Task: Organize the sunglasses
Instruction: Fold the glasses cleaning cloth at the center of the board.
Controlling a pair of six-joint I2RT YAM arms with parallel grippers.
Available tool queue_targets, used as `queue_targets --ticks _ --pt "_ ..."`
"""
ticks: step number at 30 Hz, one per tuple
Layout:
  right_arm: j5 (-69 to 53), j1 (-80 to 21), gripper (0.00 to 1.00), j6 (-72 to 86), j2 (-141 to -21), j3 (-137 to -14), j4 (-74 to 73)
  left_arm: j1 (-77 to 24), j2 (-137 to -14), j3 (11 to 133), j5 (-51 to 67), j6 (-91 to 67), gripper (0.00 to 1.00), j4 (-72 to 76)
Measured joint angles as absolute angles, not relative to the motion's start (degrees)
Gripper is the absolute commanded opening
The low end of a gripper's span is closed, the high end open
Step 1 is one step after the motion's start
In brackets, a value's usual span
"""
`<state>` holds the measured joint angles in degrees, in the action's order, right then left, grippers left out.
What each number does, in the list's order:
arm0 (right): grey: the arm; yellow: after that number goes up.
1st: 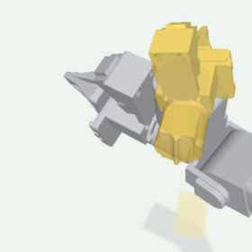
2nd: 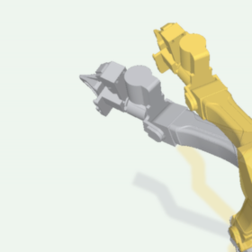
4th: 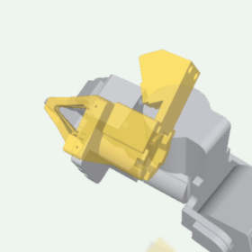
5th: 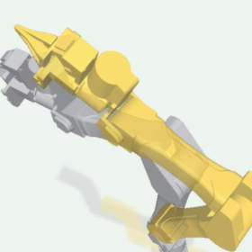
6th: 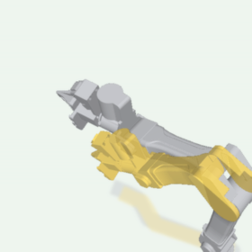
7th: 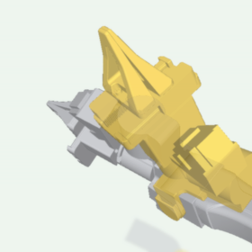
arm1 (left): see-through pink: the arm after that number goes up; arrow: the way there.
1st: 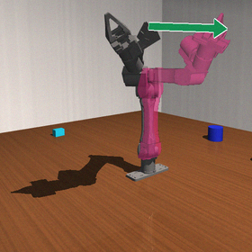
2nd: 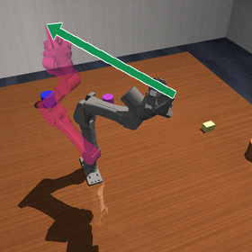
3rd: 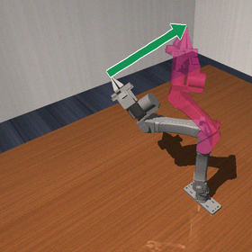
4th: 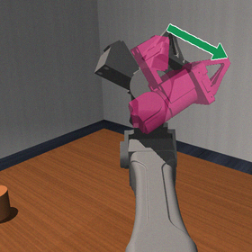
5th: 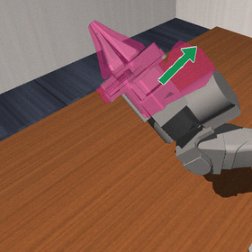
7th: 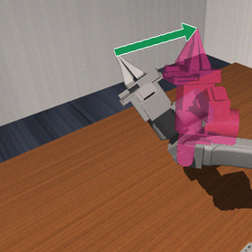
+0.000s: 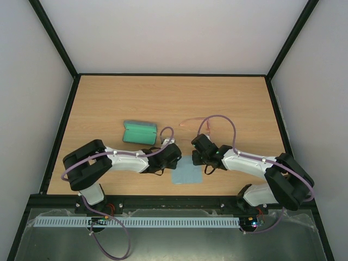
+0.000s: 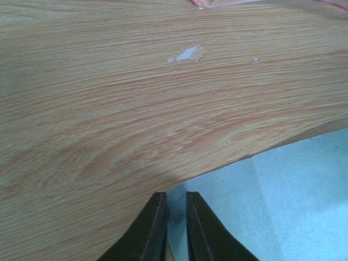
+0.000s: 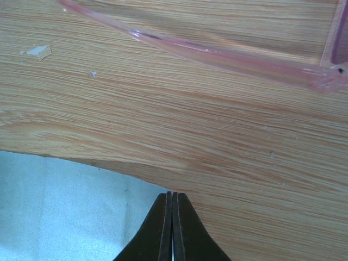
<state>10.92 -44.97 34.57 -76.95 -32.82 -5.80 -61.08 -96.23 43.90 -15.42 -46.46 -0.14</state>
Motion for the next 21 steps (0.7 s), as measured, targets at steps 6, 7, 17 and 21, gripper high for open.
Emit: queue_targets --ticks 6,7,17,21 --pt "10.76 -44.66 0.01 34.28 -76.95 -32.75 -5.63 -61.23 -96.53 43.92 -15.49 -46.65 0.02 0.19" --pt "10.74 -44.56 0.01 34.24 -76.95 -32.67 -5.61 -61.23 -96.53 43.92 -15.49 -46.65 0.03 0.19" --pt "10.28 -44.25 0.01 33.82 -76.64 -32.03 -5.37 -61.23 -96.44 43.92 -16.16 -46.61 0.02 0.05" --pt "9.23 -44.25 0.01 33.69 -75.35 -31.62 -4.93 -61.23 -94.83 43.92 -16.6 -46.41 0.02 -0.6"
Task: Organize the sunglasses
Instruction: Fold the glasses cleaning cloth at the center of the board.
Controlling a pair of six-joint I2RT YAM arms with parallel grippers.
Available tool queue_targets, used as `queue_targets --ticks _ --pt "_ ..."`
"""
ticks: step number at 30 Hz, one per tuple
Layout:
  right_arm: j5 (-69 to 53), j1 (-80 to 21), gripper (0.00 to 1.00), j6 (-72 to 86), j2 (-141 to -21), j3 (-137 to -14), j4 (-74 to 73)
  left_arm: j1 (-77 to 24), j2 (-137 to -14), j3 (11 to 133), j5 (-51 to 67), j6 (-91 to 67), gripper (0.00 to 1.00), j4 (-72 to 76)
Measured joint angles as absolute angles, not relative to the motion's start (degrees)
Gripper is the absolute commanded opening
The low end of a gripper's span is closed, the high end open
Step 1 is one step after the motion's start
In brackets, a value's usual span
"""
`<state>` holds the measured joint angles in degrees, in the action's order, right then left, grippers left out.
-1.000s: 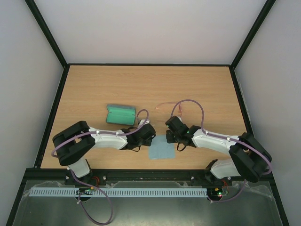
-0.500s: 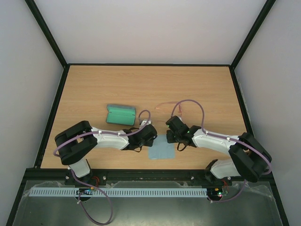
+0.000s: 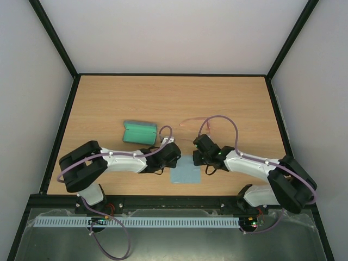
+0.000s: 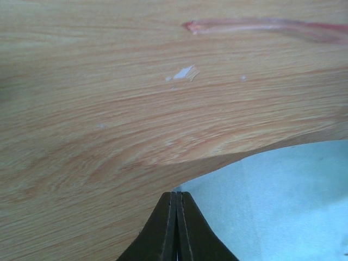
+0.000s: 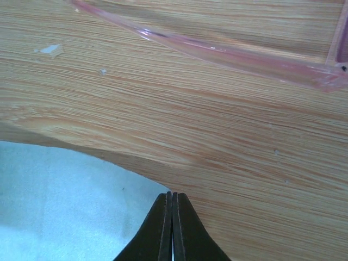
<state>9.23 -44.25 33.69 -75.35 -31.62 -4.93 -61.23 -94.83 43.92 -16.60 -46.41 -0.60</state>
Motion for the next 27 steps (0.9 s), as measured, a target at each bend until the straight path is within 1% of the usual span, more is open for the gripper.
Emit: queue_targets --ticks 20,27 --pt "4.62 -44.31 0.01 34.57 -67.09 -27.27 -4.62 -64.18 -89.49 40.34 -18.09 -47.11 0.02 0.27" --pt "3.9 -46.24 0.01 35.9 -65.6 -25.98 -4.8 -65.93 -88.12 39.53 -18.68 -48.05 0.02 0.34"
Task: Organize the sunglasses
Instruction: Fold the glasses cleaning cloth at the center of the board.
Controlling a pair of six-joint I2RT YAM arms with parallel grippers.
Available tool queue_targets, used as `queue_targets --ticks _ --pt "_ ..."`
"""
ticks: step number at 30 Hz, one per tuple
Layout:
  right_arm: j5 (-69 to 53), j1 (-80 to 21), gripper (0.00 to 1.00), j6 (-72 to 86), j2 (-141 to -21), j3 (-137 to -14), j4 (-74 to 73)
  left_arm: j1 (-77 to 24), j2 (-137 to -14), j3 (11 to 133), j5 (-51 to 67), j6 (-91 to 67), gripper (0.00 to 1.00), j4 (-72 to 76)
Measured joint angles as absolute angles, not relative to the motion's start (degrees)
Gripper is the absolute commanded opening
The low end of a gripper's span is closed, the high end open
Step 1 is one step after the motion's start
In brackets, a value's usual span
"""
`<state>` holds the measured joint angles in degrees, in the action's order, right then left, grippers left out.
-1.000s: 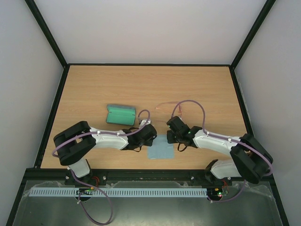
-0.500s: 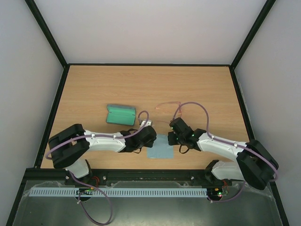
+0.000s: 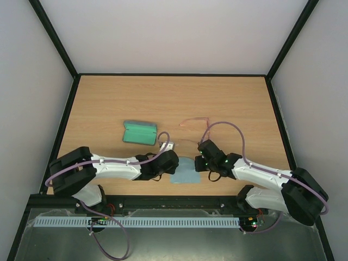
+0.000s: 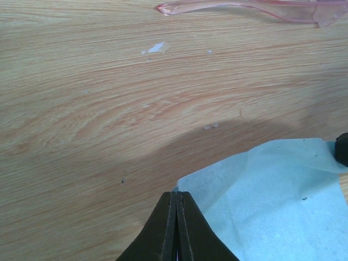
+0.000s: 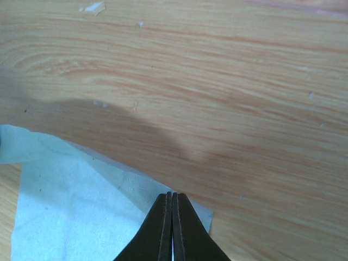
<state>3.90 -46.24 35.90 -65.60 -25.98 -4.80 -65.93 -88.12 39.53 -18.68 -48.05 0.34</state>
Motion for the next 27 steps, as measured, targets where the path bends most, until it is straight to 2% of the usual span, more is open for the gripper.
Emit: queue_targets --ticks 27 --pt "4.32 -52.51 0.01 43.51 -57.95 -21.58 -8.25 -73.56 -83.68 35.24 -21.71 -54.68 0.02 -0.75"
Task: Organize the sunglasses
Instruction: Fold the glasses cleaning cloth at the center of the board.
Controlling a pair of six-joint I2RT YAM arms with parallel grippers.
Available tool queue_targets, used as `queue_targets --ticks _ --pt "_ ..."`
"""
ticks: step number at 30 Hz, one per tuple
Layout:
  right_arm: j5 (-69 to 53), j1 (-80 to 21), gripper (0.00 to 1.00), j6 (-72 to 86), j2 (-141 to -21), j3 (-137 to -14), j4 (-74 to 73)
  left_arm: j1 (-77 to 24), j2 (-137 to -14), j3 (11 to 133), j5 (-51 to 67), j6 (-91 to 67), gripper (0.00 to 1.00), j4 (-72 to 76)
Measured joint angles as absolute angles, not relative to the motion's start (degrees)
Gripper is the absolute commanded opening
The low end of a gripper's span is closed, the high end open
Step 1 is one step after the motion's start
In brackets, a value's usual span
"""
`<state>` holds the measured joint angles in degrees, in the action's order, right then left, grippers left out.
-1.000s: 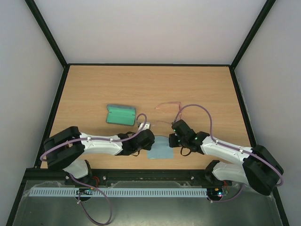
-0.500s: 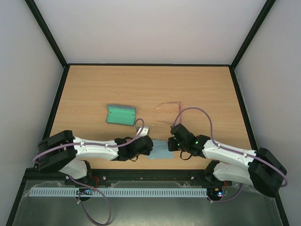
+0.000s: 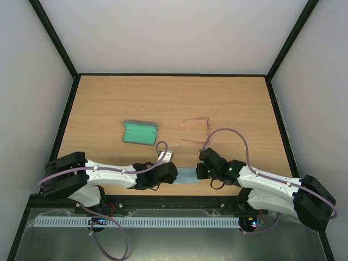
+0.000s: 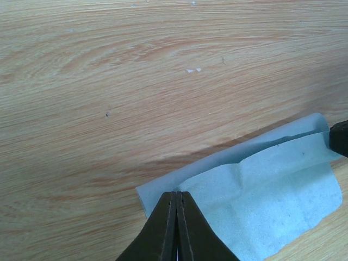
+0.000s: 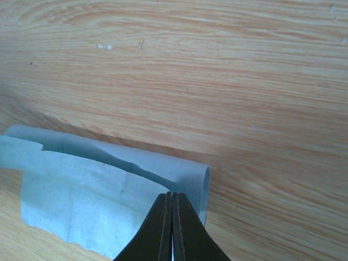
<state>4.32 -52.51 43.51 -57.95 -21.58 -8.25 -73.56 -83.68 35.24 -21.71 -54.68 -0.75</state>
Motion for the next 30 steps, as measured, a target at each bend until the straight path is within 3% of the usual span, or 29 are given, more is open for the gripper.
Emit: queue_targets --ticks 30 --pt "5.02 -56.77 0.01 46.96 -55.83 -20.58 -10.31 -77.1 -84.49 34.52 -23.42 -58.37 0.02 -1.41"
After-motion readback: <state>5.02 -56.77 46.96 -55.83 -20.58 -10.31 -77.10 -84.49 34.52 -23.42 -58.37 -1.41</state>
